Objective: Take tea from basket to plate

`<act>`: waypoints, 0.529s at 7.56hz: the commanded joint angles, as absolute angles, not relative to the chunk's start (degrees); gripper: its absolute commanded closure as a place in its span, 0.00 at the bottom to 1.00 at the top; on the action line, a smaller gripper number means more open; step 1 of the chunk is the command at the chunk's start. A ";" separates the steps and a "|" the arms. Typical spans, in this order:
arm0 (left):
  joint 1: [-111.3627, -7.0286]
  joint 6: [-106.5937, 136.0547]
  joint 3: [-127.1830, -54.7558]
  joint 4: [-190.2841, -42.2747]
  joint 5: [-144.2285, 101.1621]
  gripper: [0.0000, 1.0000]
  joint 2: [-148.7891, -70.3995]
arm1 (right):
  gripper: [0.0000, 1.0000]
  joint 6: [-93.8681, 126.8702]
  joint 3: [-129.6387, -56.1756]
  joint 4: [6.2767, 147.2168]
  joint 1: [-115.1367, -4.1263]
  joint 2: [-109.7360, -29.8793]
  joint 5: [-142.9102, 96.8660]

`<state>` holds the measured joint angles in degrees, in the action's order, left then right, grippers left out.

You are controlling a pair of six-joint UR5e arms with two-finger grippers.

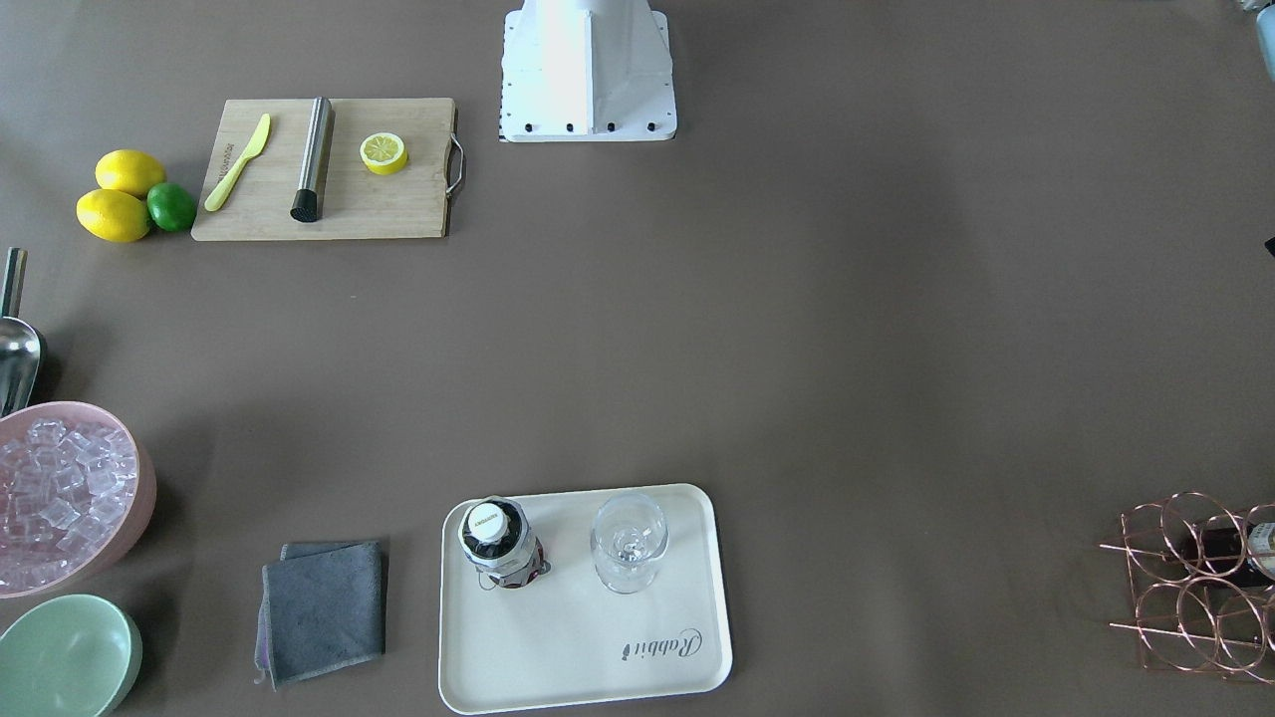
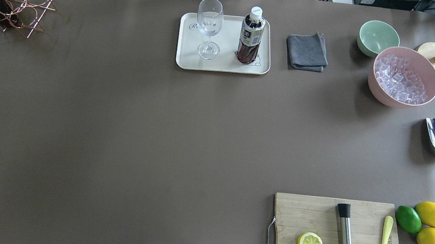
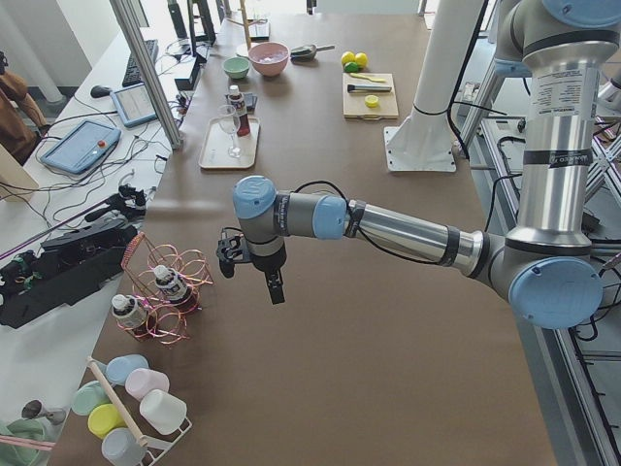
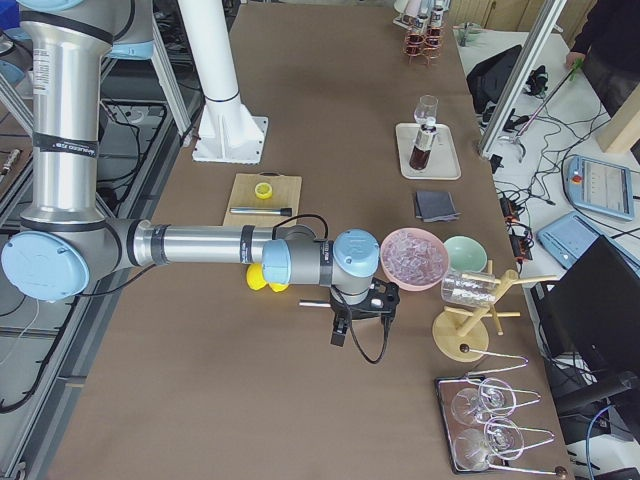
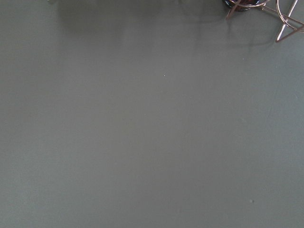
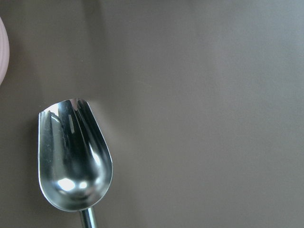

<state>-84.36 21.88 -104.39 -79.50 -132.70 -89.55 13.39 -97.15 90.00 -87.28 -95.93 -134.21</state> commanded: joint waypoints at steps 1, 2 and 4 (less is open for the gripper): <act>-85.52 21.88 -104.33 -79.45 -132.71 0.02 -89.21 | 0.00 13.45 -97.21 90.00 -87.36 -95.98 -134.21; -85.52 21.88 -104.41 -79.45 -132.89 0.02 -89.30 | 0.00 13.45 -97.12 90.09 -87.36 -96.06 -134.21; -85.34 21.80 -104.33 -79.72 -133.07 0.02 -89.56 | 0.00 13.45 -97.21 90.00 -87.45 -96.15 -134.30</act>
